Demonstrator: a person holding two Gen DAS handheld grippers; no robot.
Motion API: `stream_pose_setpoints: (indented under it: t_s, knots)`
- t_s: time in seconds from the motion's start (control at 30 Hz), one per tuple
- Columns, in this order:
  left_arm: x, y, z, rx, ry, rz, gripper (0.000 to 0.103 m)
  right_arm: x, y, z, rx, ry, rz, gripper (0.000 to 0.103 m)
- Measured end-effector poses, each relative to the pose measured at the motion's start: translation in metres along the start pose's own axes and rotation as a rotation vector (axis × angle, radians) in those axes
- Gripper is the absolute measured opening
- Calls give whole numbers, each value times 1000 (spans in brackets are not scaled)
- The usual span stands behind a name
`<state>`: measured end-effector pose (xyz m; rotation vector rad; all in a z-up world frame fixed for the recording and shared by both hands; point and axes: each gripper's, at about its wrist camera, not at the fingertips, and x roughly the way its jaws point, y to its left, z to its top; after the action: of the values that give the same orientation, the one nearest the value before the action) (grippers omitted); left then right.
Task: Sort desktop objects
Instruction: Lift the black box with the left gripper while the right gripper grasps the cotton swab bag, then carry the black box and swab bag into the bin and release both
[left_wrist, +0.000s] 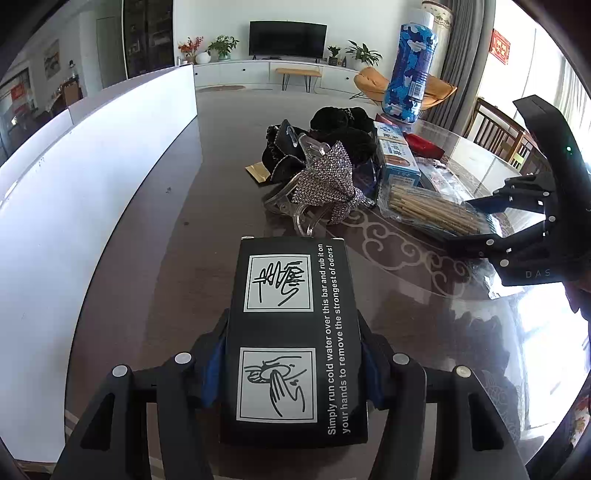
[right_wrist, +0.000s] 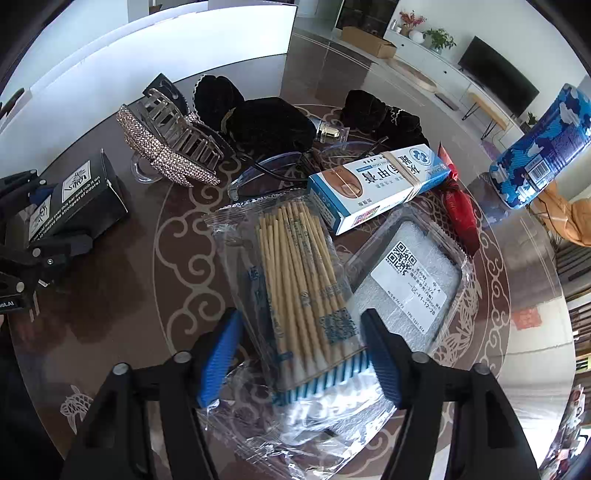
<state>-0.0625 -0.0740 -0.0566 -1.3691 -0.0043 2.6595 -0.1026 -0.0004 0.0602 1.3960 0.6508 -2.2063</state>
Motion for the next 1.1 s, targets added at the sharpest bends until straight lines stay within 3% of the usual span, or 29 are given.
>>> stream_pose_setpoints:
  t_s: [0.17, 0.33, 0.47, 0.5, 0.6, 0.63, 0.77, 0.87, 0.9, 0.97, 1.0, 1.03, 1.07, 1.1]
  knots:
    - [-1, -12, -5, 57, 11, 34, 58, -34, 17, -41, 149, -85, 48, 46]
    - [-9, -21, -17, 89, 22, 16, 58, -72, 24, -127, 341, -160, -21, 46]
    - [-14, -29, -23, 120, 32, 8, 59, -75, 26, -172, 392, -145, -60, 47]
    - [-14, -29, -24, 118, 33, 9, 59, -75, 25, -176, 391, -144, -61, 51]
    - [-14, -27, -23, 107, 32, 6, 59, -78, 18, -168, 345, -159, -43, 82]
    - [-13, -28, -23, 108, 31, 7, 59, -81, 18, -157, 312, -171, -30, 86]
    - [-13, -30, -24, 122, 25, 21, 60, -79, 23, -101, 191, -220, -14, 86]
    - [-14, -28, -25, 119, 24, 20, 62, -55, 28, -62, 137, -188, -2, 86]
    - [-14, -27, -26, 116, 25, 22, 62, -47, 32, -53, 123, -169, 16, 85]
    - [-16, -23, -27, 106, 28, 29, 62, -34, 42, -43, 93, -133, 78, 71]
    - [-17, -20, -28, 99, 31, 33, 62, -31, 49, -43, 77, -114, 72, 59]
    - [-17, -17, -28, 90, 35, 37, 62, -29, 56, -44, 66, -100, 81, 41]
    - [-18, -15, -28, 82, 38, 41, 62, -29, 63, -47, 67, -82, 113, 34]
    - [-18, -12, -28, 74, 41, 44, 62, -31, 68, -51, 77, -67, 135, 34]
